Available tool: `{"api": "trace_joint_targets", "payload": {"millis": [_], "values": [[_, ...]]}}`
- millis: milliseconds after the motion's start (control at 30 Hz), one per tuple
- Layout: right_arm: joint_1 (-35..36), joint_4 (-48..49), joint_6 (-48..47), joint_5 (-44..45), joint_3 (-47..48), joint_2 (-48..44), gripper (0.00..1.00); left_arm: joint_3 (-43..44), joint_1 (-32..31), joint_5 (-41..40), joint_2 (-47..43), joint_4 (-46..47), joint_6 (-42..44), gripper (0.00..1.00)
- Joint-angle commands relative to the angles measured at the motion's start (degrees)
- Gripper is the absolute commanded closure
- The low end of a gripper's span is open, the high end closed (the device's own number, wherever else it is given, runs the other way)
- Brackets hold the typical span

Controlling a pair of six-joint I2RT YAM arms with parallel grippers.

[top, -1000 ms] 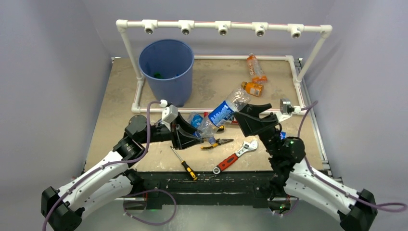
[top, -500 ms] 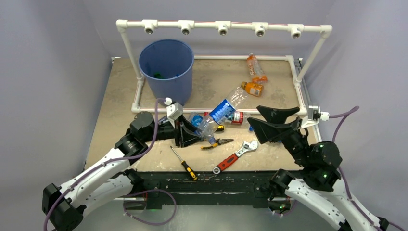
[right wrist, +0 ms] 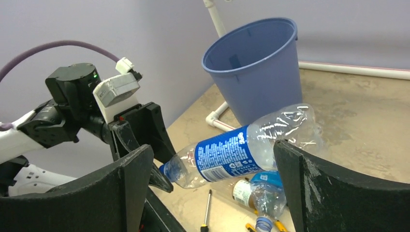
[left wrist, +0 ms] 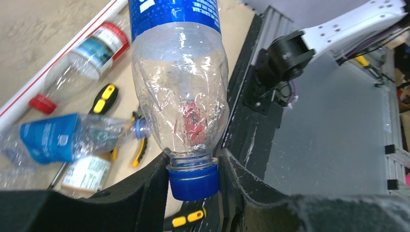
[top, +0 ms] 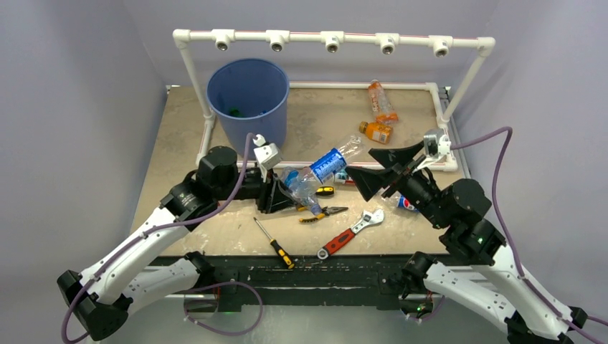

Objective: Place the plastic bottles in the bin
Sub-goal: Pick up the plastic bottle at the center of the board.

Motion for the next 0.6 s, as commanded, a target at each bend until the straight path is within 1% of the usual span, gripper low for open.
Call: {"api": "trace_joint_targets", "payload": {"millis": [0, 67, 200, 333, 433, 567], "values": [[0.14, -1.63, 0.11, 6.16, 3.95, 1.5, 0.01, 3.21, -0.07, -6.99, -0.58, -8.61, 2.58, 1.0], [0.14, -2.33, 2.39, 9.74, 3.33, 1.24, 0.01, 2.1, -0.05, -7.03, -3.0, -7.62, 2.75, 1.0], [0.14, -0.43, 6.62, 9.59, 0.47, 0.05, 0.01, -2.13, -0.14, -2.54, -8.69, -1.17, 2.82, 1.0], [0.14, -0.74, 9.97, 3.52, 3.43, 3.33, 0.01, -4.78, -0.04, 1.45, -12.13, 1.61, 5.91, 1.0], [0.16, -1.18, 12.1, -1.52, 6.07, 5.79, 0.01, -5.03, 0.01, 2.49, -12.98, 0.29, 9.85, 1.0], [0.14, -3.03, 13.68, -5.77, 9.7, 7.99, 0.01, -4.78, -0.08, 2.34, -13.04, -1.67, 13.6, 1.0]]}}
